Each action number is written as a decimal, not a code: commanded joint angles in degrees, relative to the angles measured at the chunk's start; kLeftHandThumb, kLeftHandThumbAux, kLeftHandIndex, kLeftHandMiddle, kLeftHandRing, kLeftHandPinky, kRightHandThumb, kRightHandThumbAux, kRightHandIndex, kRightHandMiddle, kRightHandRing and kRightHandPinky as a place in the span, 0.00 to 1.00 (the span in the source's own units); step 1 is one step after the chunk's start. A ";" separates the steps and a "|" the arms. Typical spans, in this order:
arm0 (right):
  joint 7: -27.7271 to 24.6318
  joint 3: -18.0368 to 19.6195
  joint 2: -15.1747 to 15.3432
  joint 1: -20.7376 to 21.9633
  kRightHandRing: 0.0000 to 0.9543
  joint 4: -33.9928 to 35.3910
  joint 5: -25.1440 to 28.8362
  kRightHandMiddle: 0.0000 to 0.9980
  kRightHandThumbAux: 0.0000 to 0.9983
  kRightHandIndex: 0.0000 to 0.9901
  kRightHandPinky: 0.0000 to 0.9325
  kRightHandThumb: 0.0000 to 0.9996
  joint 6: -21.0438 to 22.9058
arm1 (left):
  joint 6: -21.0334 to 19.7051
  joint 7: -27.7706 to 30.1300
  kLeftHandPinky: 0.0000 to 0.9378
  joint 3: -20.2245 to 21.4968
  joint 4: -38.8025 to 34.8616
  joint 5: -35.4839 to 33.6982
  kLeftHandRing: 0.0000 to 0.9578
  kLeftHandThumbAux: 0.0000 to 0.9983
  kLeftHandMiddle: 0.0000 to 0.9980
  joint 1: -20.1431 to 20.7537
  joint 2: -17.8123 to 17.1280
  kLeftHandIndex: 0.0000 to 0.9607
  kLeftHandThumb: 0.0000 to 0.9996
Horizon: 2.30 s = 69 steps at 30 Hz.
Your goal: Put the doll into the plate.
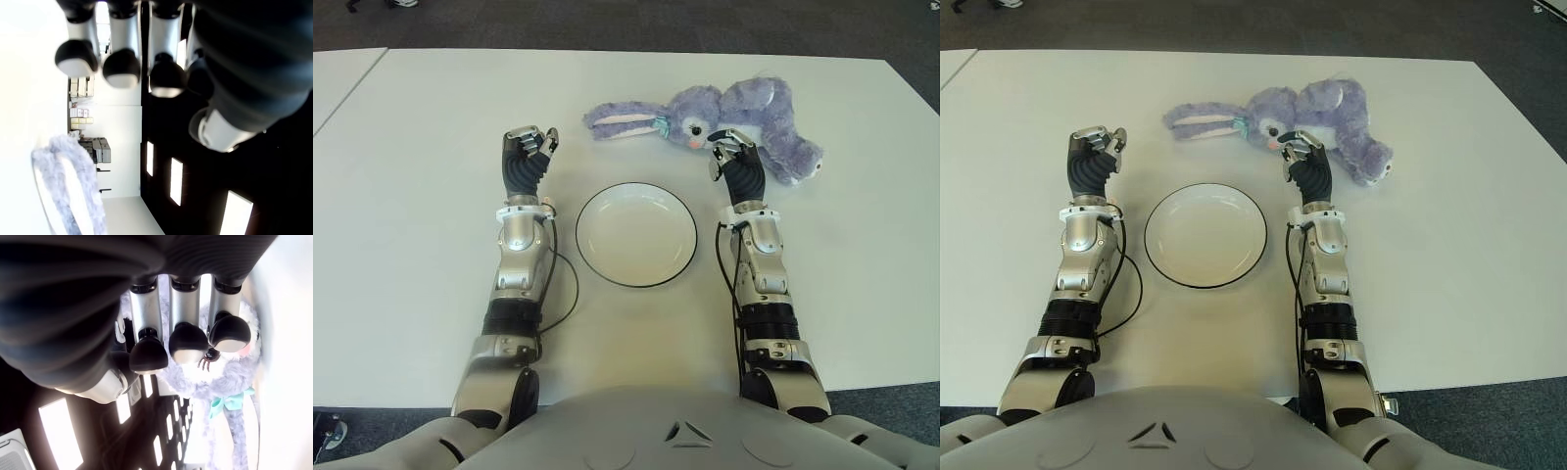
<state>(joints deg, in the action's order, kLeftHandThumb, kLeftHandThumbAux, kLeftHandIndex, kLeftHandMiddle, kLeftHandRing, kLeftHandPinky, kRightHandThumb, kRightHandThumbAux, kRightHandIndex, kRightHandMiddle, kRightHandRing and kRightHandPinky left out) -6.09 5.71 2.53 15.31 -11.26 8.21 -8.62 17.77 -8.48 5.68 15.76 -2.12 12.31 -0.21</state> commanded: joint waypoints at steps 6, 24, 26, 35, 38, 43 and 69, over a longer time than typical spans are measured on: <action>0.12 0.46 -0.35 -1.44 0.90 -0.38 0.56 0.86 0.72 0.44 0.92 0.70 0.45 | -1.27 -1.35 0.94 -0.56 2.94 0.92 0.91 0.74 0.88 -8.05 2.53 0.82 0.46; 12.68 -2.36 0.28 -2.58 0.84 9.24 -14.98 0.81 0.72 0.45 0.87 0.71 2.56 | -2.60 -0.44 0.93 -1.07 2.13 0.44 0.91 0.75 0.87 -8.26 2.36 0.81 0.46; 14.95 -2.89 0.53 -2.39 0.84 9.43 -17.96 0.81 0.71 0.45 0.87 0.72 1.76 | -2.85 0.16 0.93 -1.11 2.22 -0.03 0.91 0.75 0.87 -8.23 2.31 0.81 0.46; 22.25 -5.08 3.53 -0.65 0.82 10.80 -30.47 0.79 0.71 0.44 0.83 0.72 1.43 | -2.67 0.50 0.93 -1.42 2.64 -0.51 0.91 0.75 0.87 -8.01 2.56 0.81 0.46; 21.82 -5.28 4.24 -0.09 0.82 11.96 -31.57 0.79 0.71 0.44 0.82 0.72 2.54 | -2.59 0.30 0.93 -1.47 2.83 -0.49 0.91 0.75 0.87 -7.93 2.61 0.81 0.46; 21.01 -5.40 5.73 0.94 0.80 12.99 -33.00 0.77 0.71 0.44 0.80 0.72 3.73 | -2.52 0.06 0.93 -1.53 3.35 -0.47 0.91 0.74 0.87 -7.59 2.76 0.81 0.46; 12.88 -8.91 23.44 9.46 0.45 14.22 -45.90 0.44 0.61 0.35 0.46 0.75 3.66 | -1.46 0.09 0.93 -1.40 5.97 -1.14 0.90 0.74 0.87 -6.01 2.83 0.81 0.47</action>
<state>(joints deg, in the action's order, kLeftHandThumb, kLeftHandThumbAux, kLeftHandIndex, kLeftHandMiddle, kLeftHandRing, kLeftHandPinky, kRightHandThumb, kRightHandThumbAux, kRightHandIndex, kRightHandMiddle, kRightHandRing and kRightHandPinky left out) 8.24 -1.92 22.38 22.90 4.33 -35.47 -2.37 16.06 -8.62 4.36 17.03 -2.94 12.68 -0.04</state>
